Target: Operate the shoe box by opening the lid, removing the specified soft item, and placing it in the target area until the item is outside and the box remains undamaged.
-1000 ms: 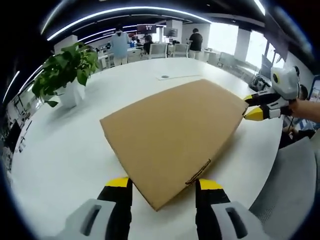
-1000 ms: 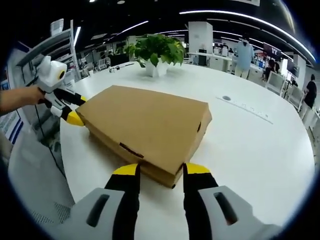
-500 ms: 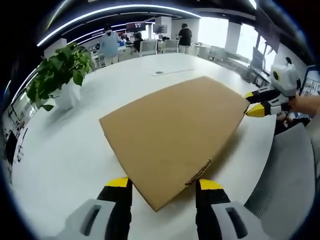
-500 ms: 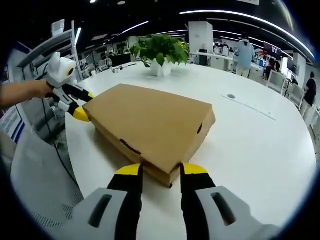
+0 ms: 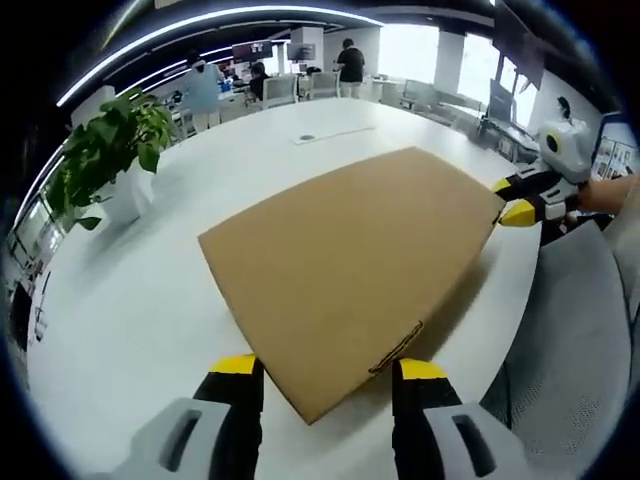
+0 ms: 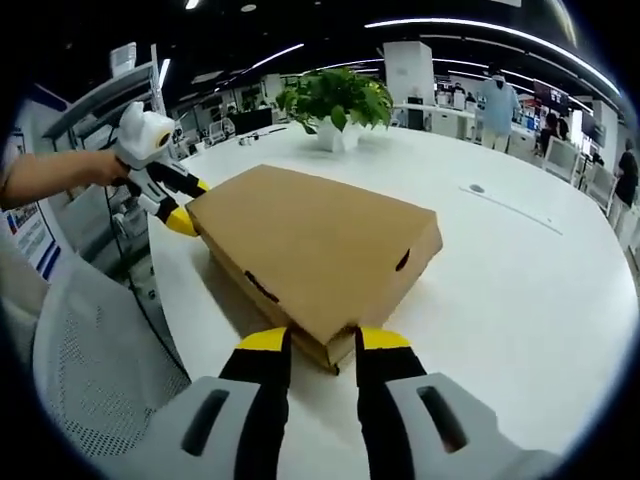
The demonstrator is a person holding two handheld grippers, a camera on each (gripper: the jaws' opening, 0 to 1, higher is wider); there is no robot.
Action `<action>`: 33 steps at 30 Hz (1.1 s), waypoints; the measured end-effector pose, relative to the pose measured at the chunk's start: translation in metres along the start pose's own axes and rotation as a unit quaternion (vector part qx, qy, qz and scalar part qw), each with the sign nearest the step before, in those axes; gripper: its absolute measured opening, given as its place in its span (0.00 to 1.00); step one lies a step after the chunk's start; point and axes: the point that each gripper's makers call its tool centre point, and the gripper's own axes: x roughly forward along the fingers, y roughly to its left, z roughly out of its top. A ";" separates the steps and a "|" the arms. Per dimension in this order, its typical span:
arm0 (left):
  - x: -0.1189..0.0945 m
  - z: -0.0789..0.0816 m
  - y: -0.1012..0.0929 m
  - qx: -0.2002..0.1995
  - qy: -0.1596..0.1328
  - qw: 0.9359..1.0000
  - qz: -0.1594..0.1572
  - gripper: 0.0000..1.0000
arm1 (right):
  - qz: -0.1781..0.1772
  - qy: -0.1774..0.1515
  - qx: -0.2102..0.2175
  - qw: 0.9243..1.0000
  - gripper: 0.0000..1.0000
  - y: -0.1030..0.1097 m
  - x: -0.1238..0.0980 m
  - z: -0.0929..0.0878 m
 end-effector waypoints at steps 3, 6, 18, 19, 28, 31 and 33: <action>-0.001 -0.002 0.000 0.001 0.001 1.000 -0.001 0.51 | 0.004 -0.003 0.002 1.000 0.22 0.004 -0.001 -0.001; -0.002 -0.003 0.000 0.001 0.000 1.000 0.000 0.51 | 0.007 -0.006 0.002 1.000 0.23 0.006 -0.002 -0.002; -0.006 -0.006 -0.004 -0.019 -0.013 1.000 0.000 0.52 | 0.010 -0.013 0.002 1.000 0.22 0.004 -0.003 0.000; -0.007 -0.006 -0.004 -0.019 -0.014 1.000 0.000 0.52 | 0.011 -0.013 0.002 1.000 0.22 0.004 -0.003 0.000; -0.016 -0.009 -0.008 -0.017 -0.029 0.999 0.010 0.49 | 0.015 -0.026 -0.007 1.000 0.22 0.004 -0.006 0.002; -0.018 -0.009 -0.011 -0.023 -0.035 0.999 0.009 0.51 | 0.015 -0.032 -0.008 0.999 0.22 0.004 -0.008 0.005; -0.019 -0.010 -0.012 -0.024 -0.035 0.999 0.010 0.52 | 0.015 -0.033 -0.004 0.999 0.22 0.004 -0.009 0.006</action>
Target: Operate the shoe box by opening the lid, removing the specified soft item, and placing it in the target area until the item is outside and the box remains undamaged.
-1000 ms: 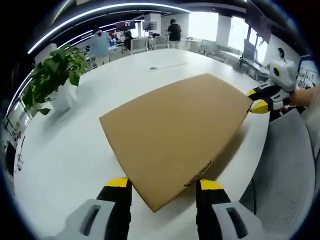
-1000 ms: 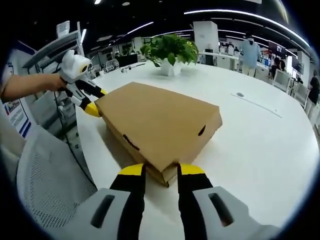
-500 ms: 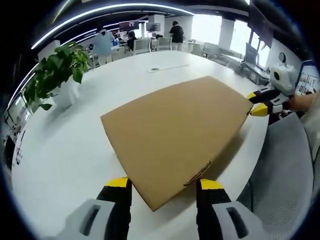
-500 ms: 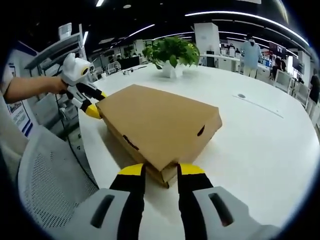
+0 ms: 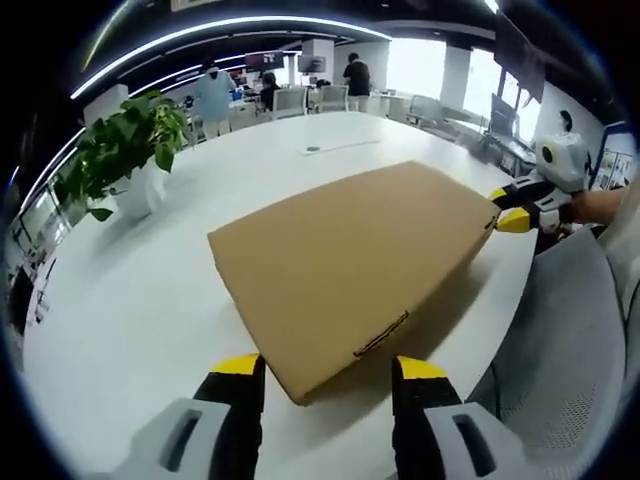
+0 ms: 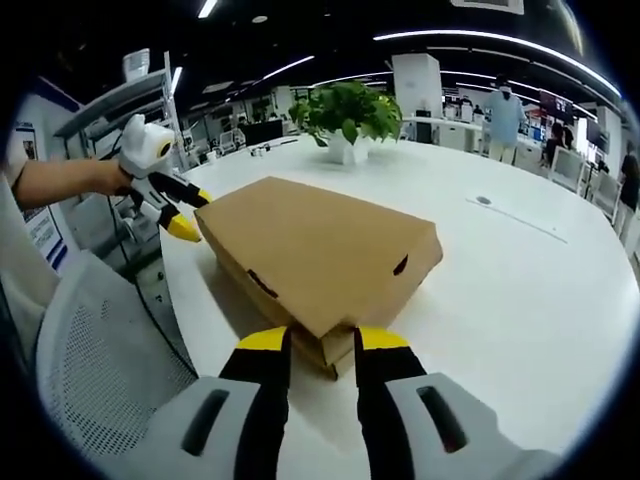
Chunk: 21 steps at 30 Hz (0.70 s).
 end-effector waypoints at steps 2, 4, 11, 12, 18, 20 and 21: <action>-0.002 0.001 -0.001 -0.003 -0.004 1.000 0.000 0.53 | 0.000 -0.002 0.001 1.000 0.22 0.000 -0.001 0.002; -0.004 0.003 -0.002 -0.005 -0.008 1.000 0.001 0.53 | 0.001 -0.011 -0.002 1.000 0.22 0.001 -0.004 0.006; -0.012 0.012 -0.002 -0.012 -0.025 1.000 0.006 0.54 | 0.002 -0.020 -0.004 1.000 0.22 0.002 -0.011 0.018; -0.013 0.013 -0.002 -0.013 -0.027 1.000 0.007 0.54 | 0.002 -0.021 -0.005 1.000 0.22 0.003 -0.012 0.020; -0.020 0.021 -0.003 -0.017 -0.038 0.999 0.010 0.54 | 0.001 -0.029 -0.009 1.000 0.24 0.004 -0.018 0.030; -0.023 0.024 -0.003 -0.020 -0.039 0.999 0.011 0.54 | 0.000 -0.034 -0.008 0.999 0.24 0.004 -0.019 0.035; -0.024 0.025 -0.003 -0.020 -0.040 0.999 0.012 0.54 | 0.000 -0.035 -0.007 0.999 0.24 0.004 -0.020 0.036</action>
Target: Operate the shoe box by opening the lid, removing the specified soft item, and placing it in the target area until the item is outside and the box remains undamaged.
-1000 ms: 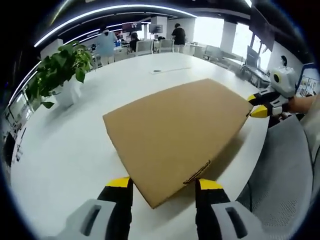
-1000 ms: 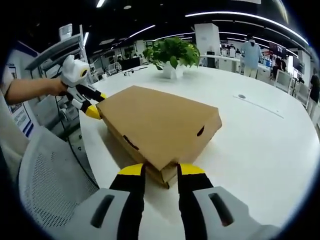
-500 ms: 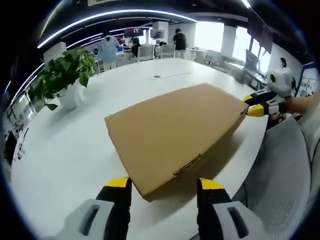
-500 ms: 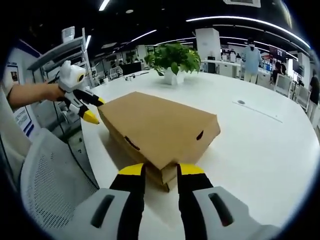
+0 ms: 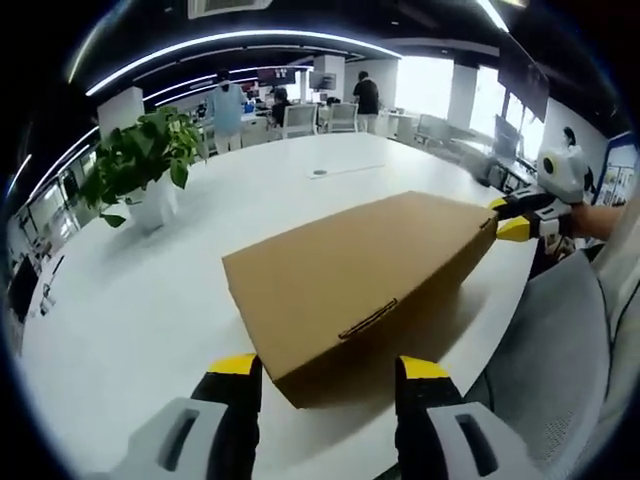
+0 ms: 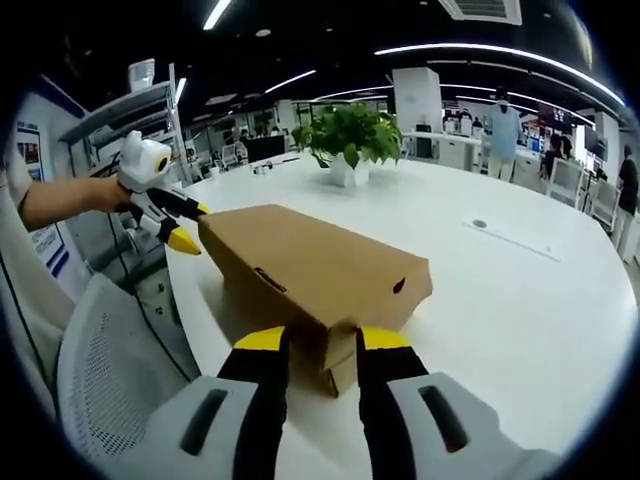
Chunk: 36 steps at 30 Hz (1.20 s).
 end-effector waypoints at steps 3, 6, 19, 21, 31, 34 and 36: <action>-0.002 0.003 0.000 0.000 -0.001 1.000 0.002 0.54 | -0.001 -0.006 -0.002 1.000 0.24 0.000 -0.003 0.007; -0.007 0.009 0.001 0.004 -0.006 1.000 0.005 0.54 | -0.002 -0.015 -0.006 1.000 0.24 0.000 -0.005 0.015; -0.021 0.030 0.003 0.007 -0.029 0.999 0.018 0.54 | -0.005 -0.033 -0.009 0.999 0.27 -0.005 -0.010 0.043; -0.022 0.032 0.003 0.008 -0.031 0.999 0.018 0.54 | -0.005 -0.035 -0.014 0.999 0.28 -0.006 -0.010 0.047; -0.026 0.052 0.011 0.014 -0.054 0.998 0.038 0.52 | -0.006 -0.049 -0.018 0.999 0.31 -0.012 -0.010 0.066; -0.027 0.058 0.015 0.013 -0.063 0.997 0.044 0.51 | -0.006 -0.054 -0.020 0.998 0.31 -0.014 -0.009 0.072; -0.027 0.062 0.018 0.012 -0.067 0.996 0.049 0.49 | -0.007 -0.058 -0.022 0.998 0.32 -0.016 -0.009 0.076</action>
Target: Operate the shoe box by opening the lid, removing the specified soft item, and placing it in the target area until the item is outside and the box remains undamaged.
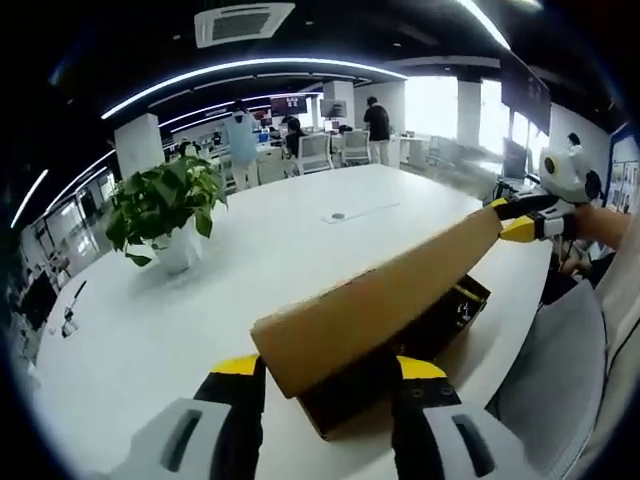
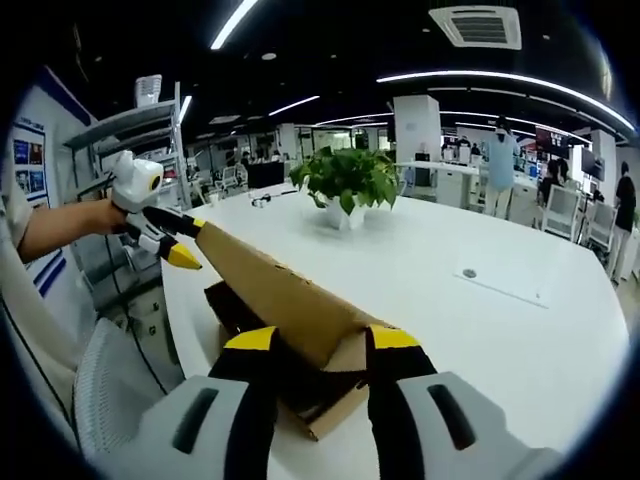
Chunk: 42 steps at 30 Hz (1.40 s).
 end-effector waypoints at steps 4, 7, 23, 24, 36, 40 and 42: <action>0.002 0.010 0.008 0.001 -0.012 1.000 0.013 0.45 | 0.000 -0.007 -0.001 1.000 0.34 -0.003 0.002 0.007; 0.003 0.016 0.014 0.001 -0.020 1.000 0.022 0.41 | -0.001 -0.012 -0.003 1.000 0.35 -0.006 0.005 0.014; 0.010 0.049 0.046 -0.049 -0.069 0.995 0.060 0.22 | -0.009 -0.026 -0.021 0.999 0.39 -0.028 0.020 0.037; 0.011 0.051 0.048 -0.052 -0.071 0.994 0.063 0.21 | -0.010 -0.027 -0.021 0.999 0.39 -0.029 0.021 0.038; 0.019 0.063 0.072 -0.090 -0.090 0.986 0.104 0.03 | -0.024 -0.035 -0.024 0.999 0.31 -0.046 0.028 0.046; 0.021 0.065 0.076 -0.095 -0.095 0.985 0.107 0.03 | -0.034 -0.038 -0.024 0.998 0.29 -0.054 0.027 0.045; 0.022 0.066 0.077 -0.096 -0.097 0.985 0.107 0.03 | -0.042 -0.033 -0.023 0.998 0.27 -0.060 0.026 0.040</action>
